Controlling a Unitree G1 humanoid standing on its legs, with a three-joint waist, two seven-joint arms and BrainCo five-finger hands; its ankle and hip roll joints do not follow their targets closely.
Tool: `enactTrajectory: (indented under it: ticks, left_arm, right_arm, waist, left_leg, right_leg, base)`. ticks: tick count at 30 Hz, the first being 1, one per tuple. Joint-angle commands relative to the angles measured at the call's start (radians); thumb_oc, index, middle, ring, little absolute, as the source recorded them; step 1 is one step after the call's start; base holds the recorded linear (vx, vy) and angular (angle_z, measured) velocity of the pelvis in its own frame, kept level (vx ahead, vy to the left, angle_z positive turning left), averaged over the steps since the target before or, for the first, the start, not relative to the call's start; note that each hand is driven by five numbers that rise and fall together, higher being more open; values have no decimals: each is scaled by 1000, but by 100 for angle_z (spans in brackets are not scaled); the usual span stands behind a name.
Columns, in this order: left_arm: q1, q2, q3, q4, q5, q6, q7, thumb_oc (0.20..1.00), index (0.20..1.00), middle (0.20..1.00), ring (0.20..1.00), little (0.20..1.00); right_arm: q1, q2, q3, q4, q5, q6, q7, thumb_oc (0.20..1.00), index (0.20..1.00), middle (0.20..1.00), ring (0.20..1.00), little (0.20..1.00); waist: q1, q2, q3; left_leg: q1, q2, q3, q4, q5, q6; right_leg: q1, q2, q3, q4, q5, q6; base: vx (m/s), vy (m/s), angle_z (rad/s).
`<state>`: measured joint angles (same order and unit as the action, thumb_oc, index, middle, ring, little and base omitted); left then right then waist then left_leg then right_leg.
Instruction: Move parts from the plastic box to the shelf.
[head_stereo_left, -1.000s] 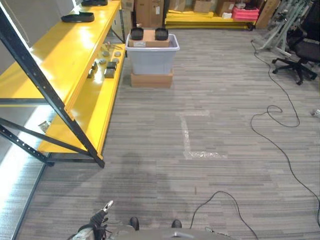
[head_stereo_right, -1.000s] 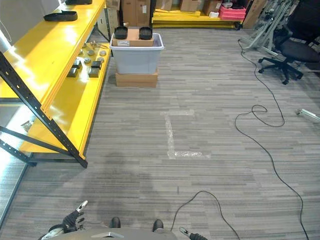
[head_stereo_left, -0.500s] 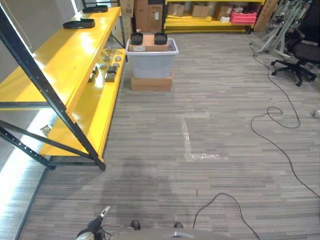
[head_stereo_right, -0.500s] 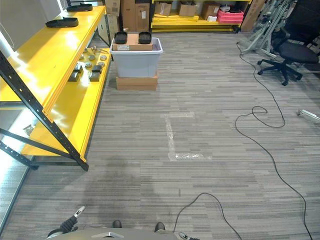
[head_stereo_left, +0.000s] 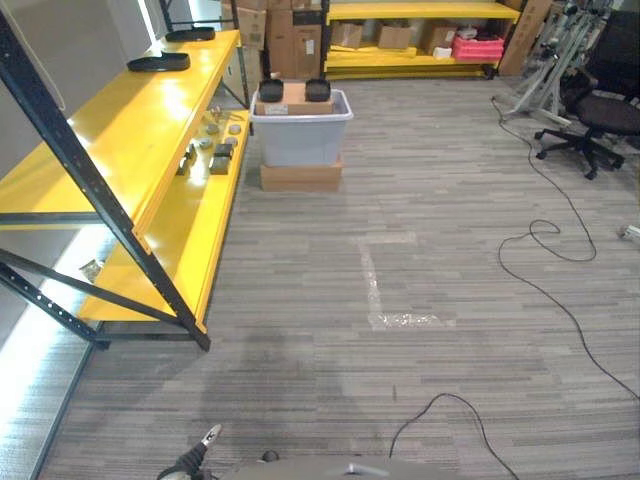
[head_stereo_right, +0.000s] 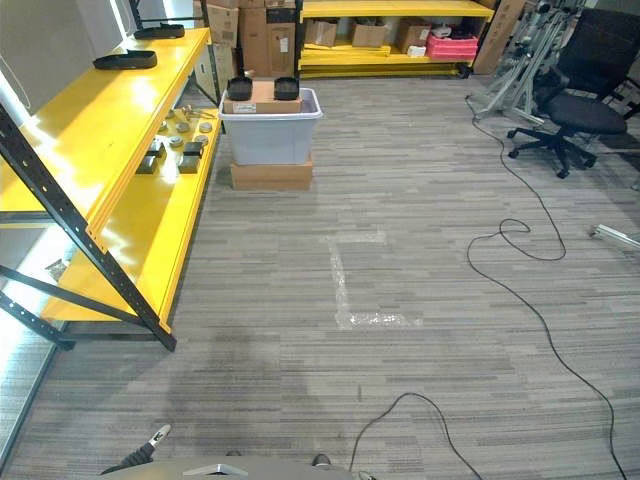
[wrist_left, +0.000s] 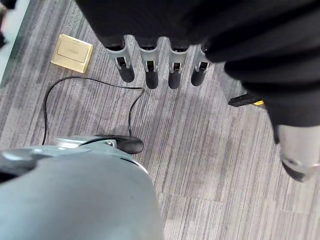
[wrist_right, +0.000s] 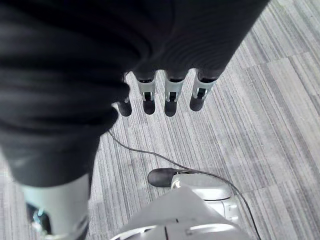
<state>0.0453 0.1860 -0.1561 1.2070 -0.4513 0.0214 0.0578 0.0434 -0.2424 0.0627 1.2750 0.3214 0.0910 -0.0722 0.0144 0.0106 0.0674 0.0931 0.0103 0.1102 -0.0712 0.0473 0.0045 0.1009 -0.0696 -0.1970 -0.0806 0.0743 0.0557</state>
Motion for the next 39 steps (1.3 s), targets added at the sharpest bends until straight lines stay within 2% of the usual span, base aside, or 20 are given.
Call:
enactTrajectory:
  ticks: [1,5,8,9,10,14,17,21,22,25,26,27,29,30,31,32,33,35,37,39]
  left_arm:
    - [-73,-10,36,35,-15,-48,-5,1000,1000,1000,1000,1000]
    - [-94,7,34,-22,-22,-71,-5,1000,1000,1000,1000,1000]
    - [-105,21,30,-72,-24,-66,0,1000,1000,1000,1000,1000]
    - [-111,30,23,-104,-24,-64,1,1000,1000,1000,1000,1000]
    - [-112,30,23,-106,-25,-65,1,1000,1000,1000,1000,1000]
    - [-112,44,17,-147,-31,-63,-3,1000,1000,1000,1000,1000]
    - [-106,44,20,-168,-30,-48,3,1000,1000,1000,1000,1000]
    - [-107,44,15,-158,-20,-56,6,1000,1000,1000,1000,1000]
    - [-101,44,13,-150,-17,-64,5,1000,1000,1000,1000,1000]
    - [-95,44,15,-145,-14,-76,-2,1000,1000,1000,1000,1000]
    - [-90,24,19,-162,-56,-78,13,1000,1000,1000,1000,1000]
    - [-90,23,20,-165,-64,-78,17,1000,1000,1000,1000,1000]
    - [-95,15,25,-168,-86,-78,22,1000,1000,1000,1000,1000]
    - [-100,8,29,-169,-77,-80,26,1000,1000,1000,1000,1000]
    - [-102,6,29,-170,-73,-81,28,1000,1000,1000,1000,1000]
    - [-108,1,31,-172,-78,-81,38,1000,1000,1000,1000,1000]
    - [-112,-1,32,-173,-89,-76,41,1000,1000,1000,1000,1000]
    - [-126,-5,33,-184,-97,-62,48,1000,1000,1000,1000,1000]
    - [-131,-4,35,-184,-94,-63,45,1000,1000,1000,1000,1000]
    - [-135,-3,38,-184,-118,-83,41,1000,1000,1000,1000,1000]
  right_arm:
    - [-55,-1,-7,39,48,-38,-3,1000,1000,1000,1000,1000]
    - [-61,-19,-36,-24,98,-106,-3,1000,1000,1000,1000,1000]
    - [-64,-29,-48,-84,123,-106,1,1000,1000,1000,1000,1000]
    - [-66,-34,-48,-131,131,-97,-4,1000,1000,1000,1000,1000]
    - [-66,-34,-48,-134,132,-97,-4,1000,1000,1000,1000,1000]
    - [-63,-40,-44,-194,169,-99,9,1000,1000,1000,1000,1000]
    - [-69,-46,-37,-230,189,-93,30,1000,1000,1000,1000,1000]
    - [-77,-47,-23,-266,199,-80,46,1000,1000,1000,1000,1000]
    - [-70,-42,-28,-274,204,-71,53,1000,1000,1000,1000,1000]
    - [-57,-38,-30,-273,196,-75,60,1000,1000,1000,1000,1000]
    - [-61,-51,-18,-261,202,-60,40,1000,1000,1000,1000,1000]
    - [-65,-51,-14,-257,204,-58,34,1000,1000,1000,1000,1000]
    - [-75,-51,2,-243,204,-60,31,1000,1000,1000,1000,1000]
    - [-79,-51,10,-240,193,-66,26,1000,1000,1000,1000,1000]
    - [-80,-52,14,-239,192,-67,24,1000,1000,1000,1000,1000]
    - [-81,-55,23,-241,196,-70,18,1000,1000,1000,1000,1000]
    - [-81,-58,28,-242,199,-73,13,1000,1000,1000,1000,1000]
    - [-76,-62,39,-260,218,-77,-6,1000,1000,1000,1000,1000]
    - [-75,-62,39,-266,216,-78,-9,1000,1000,1000,1000,1000]
    - [-76,-59,44,-288,211,-67,-9,1000,1000,1000,1000,1000]
  waist:
    - [18,-30,26]
    - [10,-31,41]
    - [4,-27,55]
    - [-2,-23,74]
    - [-2,-22,76]
    - [-7,1,114]
    - [-17,-15,122]
    - [-34,-53,123]
    - [-41,-65,119]
    - [-45,-73,116]
    - [-49,-74,89]
    - [-49,-73,87]
    - [-48,-68,79]
    - [-47,-69,75]
    - [-46,-71,74]
    - [-44,-84,75]
    - [-44,-88,75]
    - [-36,-96,93]
    - [-34,-102,99]
    - [-19,-92,121]
  left_leg:
    - [-10,-53,-55,69,-64,25]
    - [-13,-68,-64,85,-75,49]
    - [-22,-79,-67,99,-78,70]
    - [-28,-89,-71,112,-80,90]
    - [-29,-90,-71,113,-81,92]
    - [-21,-97,-69,136,-96,116]
    - [-9,-118,-69,157,-124,111]
    - [30,-139,-98,174,-170,95]
    - [70,-132,-102,177,-204,92]
    - [88,-122,-97,192,-225,88]
    - [121,-59,-94,217,-222,41]
    - [122,-45,-92,228,-211,35]
    - [107,15,-79,295,-132,3]
    - [70,59,-63,392,-56,-23]
    - [52,72,-59,437,-31,-30]
    - [-7,96,-51,569,17,-40]
    - [-53,110,-53,647,33,-44]
    - [-175,114,-55,780,11,-23]
    - [-219,97,-45,763,-5,-9]
    - [-249,24,-10,565,-26,1]
  right_leg:
    - [-26,-19,50,26,30,66]
    - [-53,-32,75,92,21,72]
    - [-85,-37,92,172,8,71]
    - [-133,-47,98,269,30,80]
    - [-143,-50,98,288,36,82]
    - [-304,-87,90,540,147,94]
    - [-353,-80,70,459,189,110]
    - [-316,-76,64,170,193,128]
    - [-317,-88,55,74,213,140]
    - [-310,-98,43,76,213,141]
    - [-237,-65,51,91,163,101]
    - [-232,-59,52,101,155,92]
    - [-207,-28,47,113,118,56]
    - [-180,-8,41,102,92,31]
    - [-172,-2,41,99,85,22]
    - [-155,5,44,94,71,1]
    - [-149,12,44,93,64,-11]
    - [-119,25,47,96,44,-32]
    - [-109,27,49,96,37,-31]
    - [-63,42,61,82,15,-19]
  base:
    - [24,56,-5]
    - [36,99,-3]
    - [30,128,-12]
    - [16,131,-11]
    - [18,137,-16]
    - [45,126,-21]
    - [180,-52,-11]
    - [406,-231,8]
    - [525,-279,26]
    - [597,-349,17]
    - [841,-554,8]
    - [825,-578,43]
    - [310,-293,52]
    - [255,-288,26]
    - [270,-346,10]
    - [224,-294,-4]
    - [272,-353,-22]
    - [237,-243,-15]
    - [234,-90,3]
    - [391,16,-7]
